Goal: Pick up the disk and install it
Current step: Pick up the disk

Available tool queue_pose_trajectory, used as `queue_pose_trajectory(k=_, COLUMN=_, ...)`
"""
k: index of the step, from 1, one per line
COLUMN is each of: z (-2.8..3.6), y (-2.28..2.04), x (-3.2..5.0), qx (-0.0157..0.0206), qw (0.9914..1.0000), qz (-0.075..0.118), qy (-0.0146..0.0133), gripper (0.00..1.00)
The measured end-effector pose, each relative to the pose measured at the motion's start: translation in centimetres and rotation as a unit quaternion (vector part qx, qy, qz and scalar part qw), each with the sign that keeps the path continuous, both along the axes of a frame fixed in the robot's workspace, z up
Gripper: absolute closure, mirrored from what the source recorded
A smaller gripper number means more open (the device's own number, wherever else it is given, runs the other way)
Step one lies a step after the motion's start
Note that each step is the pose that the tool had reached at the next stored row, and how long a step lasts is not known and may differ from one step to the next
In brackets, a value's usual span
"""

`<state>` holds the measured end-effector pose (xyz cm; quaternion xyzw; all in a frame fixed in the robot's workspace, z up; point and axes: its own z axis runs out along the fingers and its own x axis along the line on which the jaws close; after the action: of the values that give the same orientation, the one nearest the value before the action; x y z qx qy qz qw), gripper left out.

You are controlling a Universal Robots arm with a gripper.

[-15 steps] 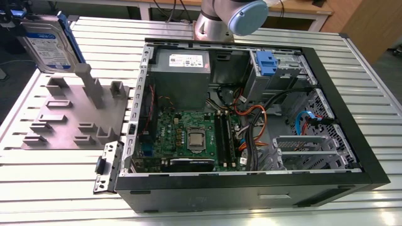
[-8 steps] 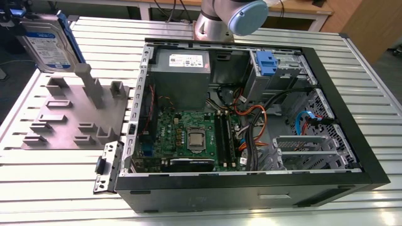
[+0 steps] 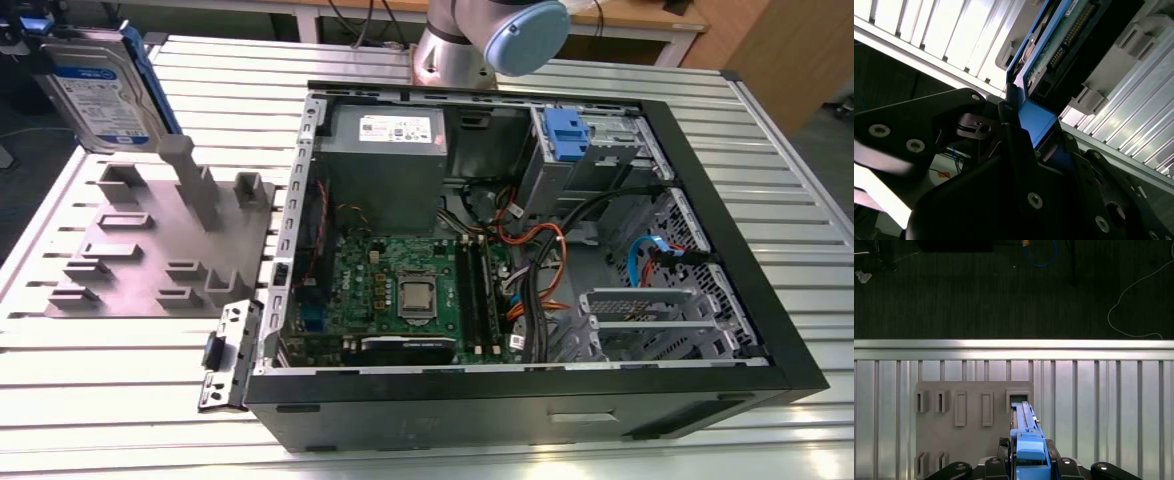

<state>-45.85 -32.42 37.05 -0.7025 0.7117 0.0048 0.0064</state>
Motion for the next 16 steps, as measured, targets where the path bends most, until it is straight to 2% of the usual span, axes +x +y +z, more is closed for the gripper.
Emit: queue_pose_trajectory(k=16, z=0.35, y=0.00, x=0.00, qx=0.0000, qw=1.00000, qz=0.000, qy=-0.0001, gripper=0.63)
